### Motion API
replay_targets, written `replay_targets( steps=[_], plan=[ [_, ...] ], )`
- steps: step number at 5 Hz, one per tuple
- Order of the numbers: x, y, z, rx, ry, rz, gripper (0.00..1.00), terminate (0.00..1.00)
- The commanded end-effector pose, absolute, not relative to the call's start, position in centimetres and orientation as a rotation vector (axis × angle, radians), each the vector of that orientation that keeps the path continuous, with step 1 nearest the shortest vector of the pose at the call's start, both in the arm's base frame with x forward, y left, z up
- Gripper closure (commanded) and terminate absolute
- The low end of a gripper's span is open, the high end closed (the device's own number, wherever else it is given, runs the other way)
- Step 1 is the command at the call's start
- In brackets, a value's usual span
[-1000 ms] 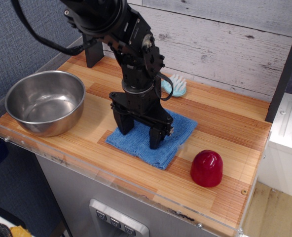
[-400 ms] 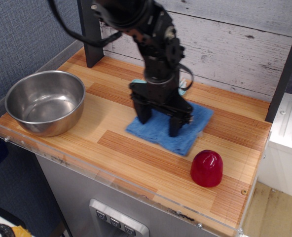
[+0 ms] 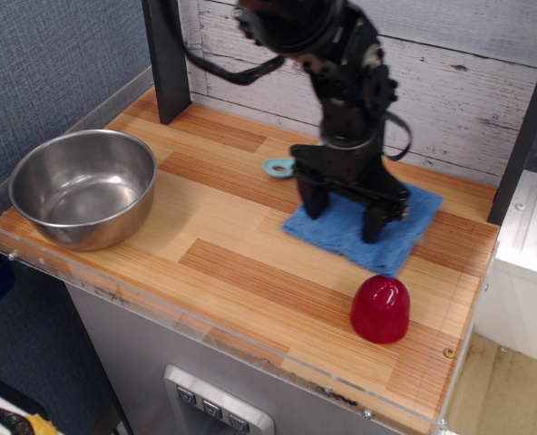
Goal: Move the blue cloth to the right of the blue brush
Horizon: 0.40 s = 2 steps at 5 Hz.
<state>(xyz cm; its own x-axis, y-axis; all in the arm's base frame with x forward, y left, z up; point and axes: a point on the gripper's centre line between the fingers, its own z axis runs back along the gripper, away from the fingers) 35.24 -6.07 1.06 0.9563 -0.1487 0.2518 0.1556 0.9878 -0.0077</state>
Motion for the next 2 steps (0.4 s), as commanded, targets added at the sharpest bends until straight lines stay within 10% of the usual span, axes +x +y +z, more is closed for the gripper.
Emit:
replay_targets(
  steps=[1, 2],
  plan=[
    [37.19, -9.52, 1.20, -0.066, -0.280, -0.183, 0.00, 0.00],
    [37.72, -10.00, 1.32, -0.069, -0.281, -0.180, 0.00, 0.00]
  ],
)
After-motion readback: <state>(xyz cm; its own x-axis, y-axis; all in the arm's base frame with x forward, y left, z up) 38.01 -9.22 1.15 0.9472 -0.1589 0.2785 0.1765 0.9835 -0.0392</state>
